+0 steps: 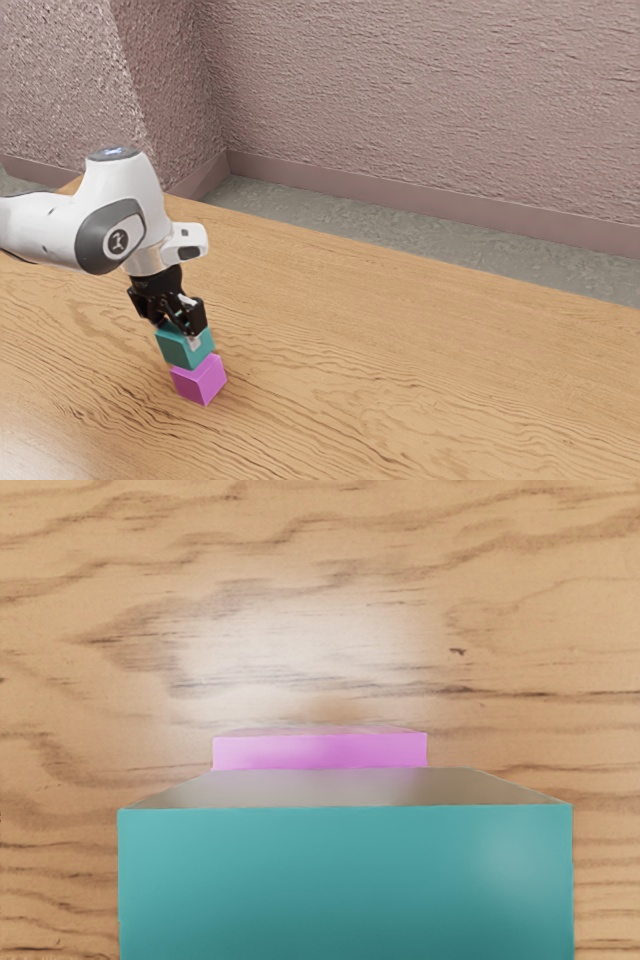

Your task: Pick up the blue block with one arm, and put the blue block on the pink block with one arm

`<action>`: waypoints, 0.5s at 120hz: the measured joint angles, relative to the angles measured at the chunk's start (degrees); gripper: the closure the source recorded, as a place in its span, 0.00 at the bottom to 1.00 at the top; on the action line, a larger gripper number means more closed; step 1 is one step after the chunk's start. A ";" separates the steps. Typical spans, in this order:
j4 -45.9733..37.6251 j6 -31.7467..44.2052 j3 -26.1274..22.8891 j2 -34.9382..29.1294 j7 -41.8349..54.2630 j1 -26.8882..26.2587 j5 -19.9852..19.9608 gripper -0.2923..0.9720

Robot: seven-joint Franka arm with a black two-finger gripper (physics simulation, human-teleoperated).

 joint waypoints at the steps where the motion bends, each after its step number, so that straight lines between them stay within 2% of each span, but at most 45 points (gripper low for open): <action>1: -0.03 0.00 0.00 0.00 -0.04 0.02 0.01 0.56; 28: -0.47 -0.04 -0.01 0.21 -0.69 -0.35 0.09 0.52; 60: -0.47 -0.25 -0.11 0.52 -0.29 -0.67 -0.52 0.35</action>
